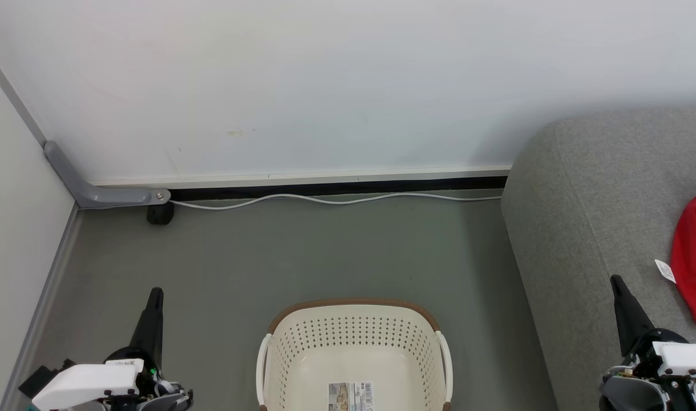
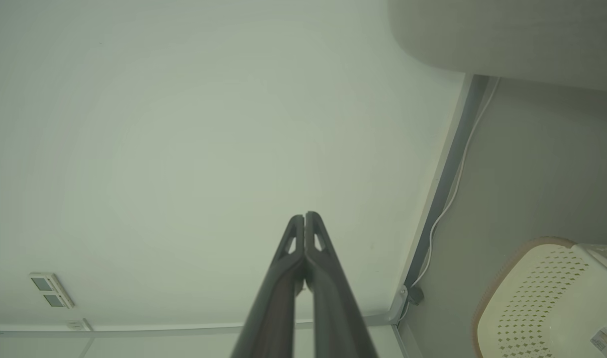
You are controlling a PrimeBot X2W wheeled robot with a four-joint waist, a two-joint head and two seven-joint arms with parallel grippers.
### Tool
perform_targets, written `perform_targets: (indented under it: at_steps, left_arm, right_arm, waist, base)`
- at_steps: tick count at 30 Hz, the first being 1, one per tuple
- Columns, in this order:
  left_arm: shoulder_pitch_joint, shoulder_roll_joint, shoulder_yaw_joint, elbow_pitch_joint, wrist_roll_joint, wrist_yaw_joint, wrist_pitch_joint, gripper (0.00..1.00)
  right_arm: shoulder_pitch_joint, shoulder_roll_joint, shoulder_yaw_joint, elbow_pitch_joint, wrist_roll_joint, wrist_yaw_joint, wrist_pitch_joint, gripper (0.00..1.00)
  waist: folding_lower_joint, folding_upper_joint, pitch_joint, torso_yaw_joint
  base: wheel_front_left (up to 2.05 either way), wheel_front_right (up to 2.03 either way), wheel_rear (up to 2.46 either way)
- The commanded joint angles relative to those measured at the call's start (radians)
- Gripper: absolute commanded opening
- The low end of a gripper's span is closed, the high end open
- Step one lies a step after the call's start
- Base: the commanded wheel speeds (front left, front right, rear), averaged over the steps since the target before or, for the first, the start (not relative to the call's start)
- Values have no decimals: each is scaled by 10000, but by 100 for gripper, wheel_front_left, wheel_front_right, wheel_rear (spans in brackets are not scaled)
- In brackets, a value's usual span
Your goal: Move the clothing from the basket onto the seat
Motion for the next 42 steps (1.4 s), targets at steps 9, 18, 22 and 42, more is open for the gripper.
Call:
perform_targets:
  at_steps: [9, 18, 22, 42]
  left_arm:
    - [-580, 179, 331, -287, -36, -84, 63, 0]
    - [-580, 179, 331, -287, -36, -84, 63, 0]
    - [-580, 179, 331, -287, -36, -84, 63, 0]
    - [-579, 179, 330, -287, -37, -84, 62, 0]
  right_arm:
    - [-194, -100, 169, -322, 113, 17, 80, 0]
    - [-194, -100, 169, -322, 113, 17, 80, 0]
    - [-194, -100, 170, -322, 113, 17, 79, 0]
    - [-194, -100, 170, -322, 114, 17, 79, 0]
  waist:
    - [0, 0, 0, 0]
    - [0, 0, 0, 0]
    - [0, 0, 0, 0]
    - [0, 0, 0, 0]
  base:
    - [0, 0, 0]
    - [0, 0, 0]
    - [0, 0, 0]
    - [0, 0, 0]
